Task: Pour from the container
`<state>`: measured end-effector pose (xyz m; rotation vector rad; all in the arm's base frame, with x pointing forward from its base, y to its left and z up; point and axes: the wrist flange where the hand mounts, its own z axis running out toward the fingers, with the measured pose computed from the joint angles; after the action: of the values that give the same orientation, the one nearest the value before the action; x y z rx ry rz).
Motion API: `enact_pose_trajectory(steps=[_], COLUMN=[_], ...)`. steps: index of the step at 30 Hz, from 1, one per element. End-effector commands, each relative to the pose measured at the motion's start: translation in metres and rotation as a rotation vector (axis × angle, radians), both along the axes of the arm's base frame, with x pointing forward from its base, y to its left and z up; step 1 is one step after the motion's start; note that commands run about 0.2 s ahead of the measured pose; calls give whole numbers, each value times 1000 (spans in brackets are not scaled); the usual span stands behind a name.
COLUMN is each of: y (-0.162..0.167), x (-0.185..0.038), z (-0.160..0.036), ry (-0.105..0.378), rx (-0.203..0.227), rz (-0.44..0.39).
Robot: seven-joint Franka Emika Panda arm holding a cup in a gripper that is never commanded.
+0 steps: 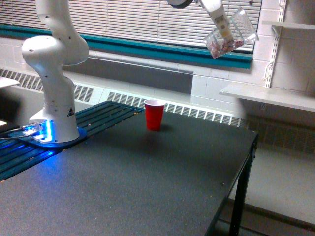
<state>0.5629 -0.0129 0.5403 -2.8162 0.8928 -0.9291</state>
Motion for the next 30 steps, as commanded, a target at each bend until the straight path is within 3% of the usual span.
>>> enact_pose_trajectory(steps=[1,13,30], y=[-5,15,91], x=[0,-2,-18], z=[11,5,-39], ry=[-22,-19,29], rx=[0,-22,-90], rz=[-22,4,142])
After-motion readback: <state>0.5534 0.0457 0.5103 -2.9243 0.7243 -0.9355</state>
